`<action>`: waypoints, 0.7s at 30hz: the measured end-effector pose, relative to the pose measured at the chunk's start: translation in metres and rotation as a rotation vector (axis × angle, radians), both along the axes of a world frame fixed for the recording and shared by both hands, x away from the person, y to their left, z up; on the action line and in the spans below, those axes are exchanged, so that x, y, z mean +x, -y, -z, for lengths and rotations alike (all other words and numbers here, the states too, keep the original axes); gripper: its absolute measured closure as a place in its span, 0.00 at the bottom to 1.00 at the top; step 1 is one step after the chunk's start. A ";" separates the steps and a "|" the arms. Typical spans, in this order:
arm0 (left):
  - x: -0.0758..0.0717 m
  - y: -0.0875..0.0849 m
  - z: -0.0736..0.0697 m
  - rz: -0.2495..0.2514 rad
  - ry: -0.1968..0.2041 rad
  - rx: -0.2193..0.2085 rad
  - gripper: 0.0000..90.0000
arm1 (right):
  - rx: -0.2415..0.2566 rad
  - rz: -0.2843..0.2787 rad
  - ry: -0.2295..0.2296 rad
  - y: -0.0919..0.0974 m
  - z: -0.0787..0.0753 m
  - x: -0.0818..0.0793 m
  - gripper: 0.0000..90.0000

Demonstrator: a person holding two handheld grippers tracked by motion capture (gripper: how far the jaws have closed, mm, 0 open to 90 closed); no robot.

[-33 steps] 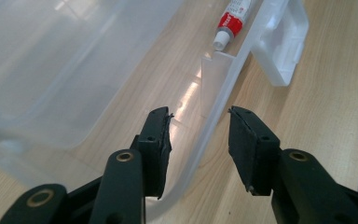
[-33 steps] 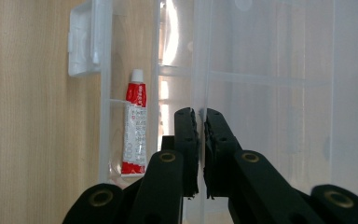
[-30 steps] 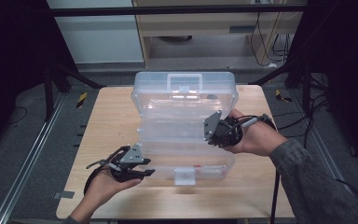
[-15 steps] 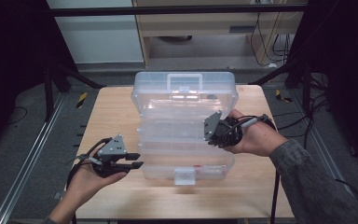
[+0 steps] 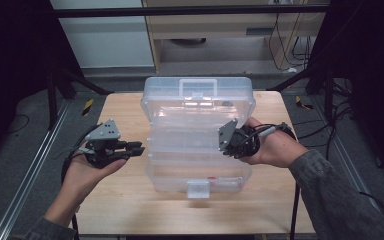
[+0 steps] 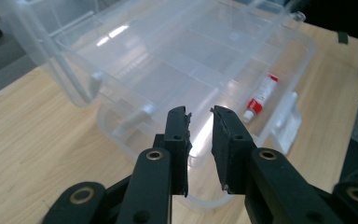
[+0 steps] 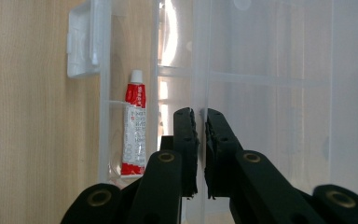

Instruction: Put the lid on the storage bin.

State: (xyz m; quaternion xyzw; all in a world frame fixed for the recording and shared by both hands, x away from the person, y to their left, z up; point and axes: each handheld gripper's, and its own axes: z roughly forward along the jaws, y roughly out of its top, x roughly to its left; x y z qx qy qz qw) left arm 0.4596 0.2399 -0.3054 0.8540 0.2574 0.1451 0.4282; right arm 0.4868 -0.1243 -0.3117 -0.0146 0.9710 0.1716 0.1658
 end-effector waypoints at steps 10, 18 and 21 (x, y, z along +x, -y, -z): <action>0.026 0.004 -0.012 -0.006 -0.025 0.004 0.96 | 0.003 0.001 -0.002 0.001 0.000 0.000 0.94; 0.044 0.006 -0.024 -0.037 -0.051 -0.003 0.98 | -0.001 0.000 -0.005 0.000 0.000 0.000 0.94; 0.057 0.009 -0.027 -0.041 -0.067 -0.012 0.99 | -0.001 0.000 -0.006 0.001 0.001 0.000 0.94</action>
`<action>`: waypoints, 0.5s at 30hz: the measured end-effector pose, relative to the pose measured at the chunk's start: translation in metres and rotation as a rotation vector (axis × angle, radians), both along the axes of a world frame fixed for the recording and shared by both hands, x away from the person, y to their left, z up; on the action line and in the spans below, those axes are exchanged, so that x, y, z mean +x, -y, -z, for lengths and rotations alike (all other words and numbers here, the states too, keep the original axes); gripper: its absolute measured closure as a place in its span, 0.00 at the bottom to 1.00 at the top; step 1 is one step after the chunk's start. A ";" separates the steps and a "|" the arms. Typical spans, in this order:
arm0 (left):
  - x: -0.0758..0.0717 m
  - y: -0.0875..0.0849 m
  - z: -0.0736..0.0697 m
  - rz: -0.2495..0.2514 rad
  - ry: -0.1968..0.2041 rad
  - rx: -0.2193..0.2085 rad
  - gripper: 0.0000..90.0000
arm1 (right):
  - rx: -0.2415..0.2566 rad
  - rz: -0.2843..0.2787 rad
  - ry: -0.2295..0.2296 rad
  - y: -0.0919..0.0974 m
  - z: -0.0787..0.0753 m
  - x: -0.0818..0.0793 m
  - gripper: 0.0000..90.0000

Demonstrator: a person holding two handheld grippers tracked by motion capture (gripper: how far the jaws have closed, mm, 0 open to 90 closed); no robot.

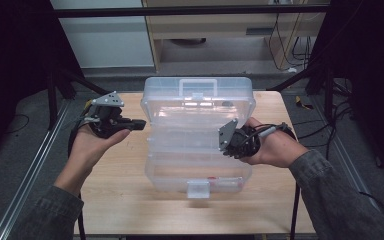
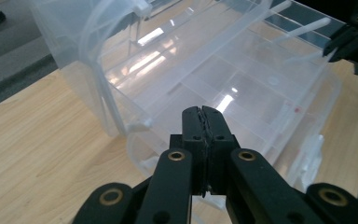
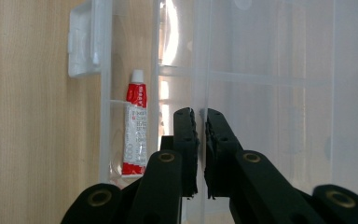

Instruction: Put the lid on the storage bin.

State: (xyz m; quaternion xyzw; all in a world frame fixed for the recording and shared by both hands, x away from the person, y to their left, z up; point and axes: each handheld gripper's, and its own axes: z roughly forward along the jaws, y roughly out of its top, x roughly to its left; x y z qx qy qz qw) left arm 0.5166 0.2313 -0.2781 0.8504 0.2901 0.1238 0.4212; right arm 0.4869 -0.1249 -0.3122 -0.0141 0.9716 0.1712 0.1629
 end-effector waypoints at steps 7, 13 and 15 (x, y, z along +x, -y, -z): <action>0.012 0.005 -0.001 -0.015 -0.030 0.023 0.99 | 0.004 -0.001 0.000 0.001 0.001 0.000 0.94; 0.022 0.005 0.004 -0.038 -0.048 0.032 0.99 | 0.005 -0.002 -0.002 0.001 0.001 -0.001 0.94; 0.025 0.004 0.005 -0.042 -0.056 0.016 0.99 | 0.004 -0.003 -0.002 0.001 0.001 -0.001 0.94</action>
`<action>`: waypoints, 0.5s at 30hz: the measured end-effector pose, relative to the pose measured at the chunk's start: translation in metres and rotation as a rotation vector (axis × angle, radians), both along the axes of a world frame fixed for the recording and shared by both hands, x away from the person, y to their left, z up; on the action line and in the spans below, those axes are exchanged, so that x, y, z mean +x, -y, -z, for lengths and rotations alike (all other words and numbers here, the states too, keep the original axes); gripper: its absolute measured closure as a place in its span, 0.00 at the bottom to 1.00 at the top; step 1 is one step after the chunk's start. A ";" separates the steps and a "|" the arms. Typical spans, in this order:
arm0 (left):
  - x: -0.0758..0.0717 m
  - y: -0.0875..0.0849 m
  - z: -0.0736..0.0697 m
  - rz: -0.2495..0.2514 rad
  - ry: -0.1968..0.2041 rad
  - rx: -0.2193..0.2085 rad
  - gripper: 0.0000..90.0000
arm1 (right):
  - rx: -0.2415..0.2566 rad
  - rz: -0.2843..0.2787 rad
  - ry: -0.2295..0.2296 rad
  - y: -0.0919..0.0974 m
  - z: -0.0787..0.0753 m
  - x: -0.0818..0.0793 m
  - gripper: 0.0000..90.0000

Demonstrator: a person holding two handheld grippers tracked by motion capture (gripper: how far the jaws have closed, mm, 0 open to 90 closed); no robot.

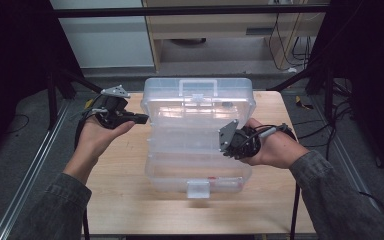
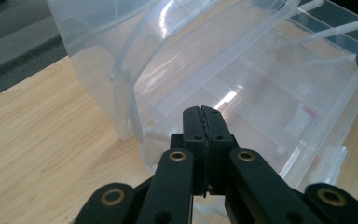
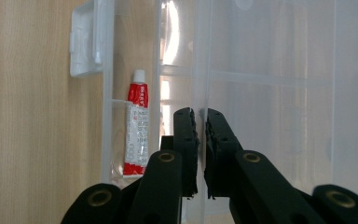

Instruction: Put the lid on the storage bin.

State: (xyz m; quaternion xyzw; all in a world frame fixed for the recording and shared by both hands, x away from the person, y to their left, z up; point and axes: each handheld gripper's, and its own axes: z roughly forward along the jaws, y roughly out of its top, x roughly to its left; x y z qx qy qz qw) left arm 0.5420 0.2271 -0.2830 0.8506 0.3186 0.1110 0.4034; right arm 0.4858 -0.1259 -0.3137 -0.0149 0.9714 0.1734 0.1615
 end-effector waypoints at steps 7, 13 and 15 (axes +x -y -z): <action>0.001 0.001 0.000 0.000 -0.010 0.004 1.00 | 0.003 -0.001 -0.003 0.001 0.001 0.000 0.94; 0.003 0.002 0.001 0.000 -0.016 0.006 1.00 | 0.002 0.001 -0.007 0.001 0.001 0.000 0.94; 0.004 0.002 0.001 -0.003 -0.018 0.005 1.00 | 0.000 0.000 -0.006 0.001 0.001 -0.001 0.94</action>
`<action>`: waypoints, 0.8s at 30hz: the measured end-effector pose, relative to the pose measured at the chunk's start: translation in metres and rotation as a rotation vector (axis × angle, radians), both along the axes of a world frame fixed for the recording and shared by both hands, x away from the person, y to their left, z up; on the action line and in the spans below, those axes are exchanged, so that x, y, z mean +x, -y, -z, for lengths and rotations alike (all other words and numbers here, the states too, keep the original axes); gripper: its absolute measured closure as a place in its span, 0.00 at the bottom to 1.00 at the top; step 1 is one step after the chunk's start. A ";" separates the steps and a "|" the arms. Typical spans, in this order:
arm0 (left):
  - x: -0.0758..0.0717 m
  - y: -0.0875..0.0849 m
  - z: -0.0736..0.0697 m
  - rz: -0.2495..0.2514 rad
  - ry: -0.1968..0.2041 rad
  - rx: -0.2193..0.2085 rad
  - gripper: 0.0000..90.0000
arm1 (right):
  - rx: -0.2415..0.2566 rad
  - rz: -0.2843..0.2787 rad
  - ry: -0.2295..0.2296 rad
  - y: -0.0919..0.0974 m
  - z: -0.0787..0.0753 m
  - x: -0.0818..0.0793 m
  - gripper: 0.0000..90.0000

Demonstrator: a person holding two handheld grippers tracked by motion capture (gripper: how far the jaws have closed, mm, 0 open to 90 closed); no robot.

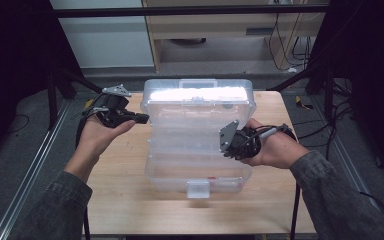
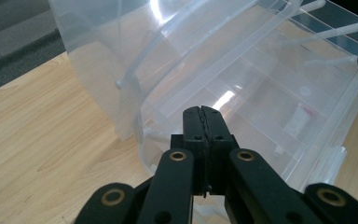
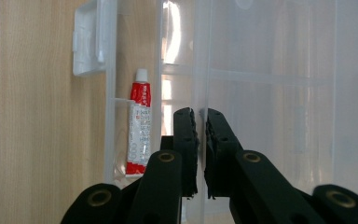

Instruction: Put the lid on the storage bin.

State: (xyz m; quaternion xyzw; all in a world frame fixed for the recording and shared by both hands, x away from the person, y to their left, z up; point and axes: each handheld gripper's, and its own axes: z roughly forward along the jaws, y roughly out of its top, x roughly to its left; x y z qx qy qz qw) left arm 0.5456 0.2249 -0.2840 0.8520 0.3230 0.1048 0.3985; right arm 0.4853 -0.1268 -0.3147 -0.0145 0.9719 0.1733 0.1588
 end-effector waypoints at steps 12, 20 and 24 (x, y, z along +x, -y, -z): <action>-0.002 -0.001 -0.001 0.003 0.001 -0.009 1.00 | 0.003 -0.003 -0.009 0.001 0.004 -0.004 0.94; -0.007 -0.003 0.003 0.011 -0.003 -0.005 0.99 | 0.017 0.008 -0.021 0.002 0.006 -0.005 0.88; -0.011 -0.004 0.006 0.016 -0.005 -0.008 0.99 | 0.046 0.032 -0.018 0.007 0.007 -0.008 0.74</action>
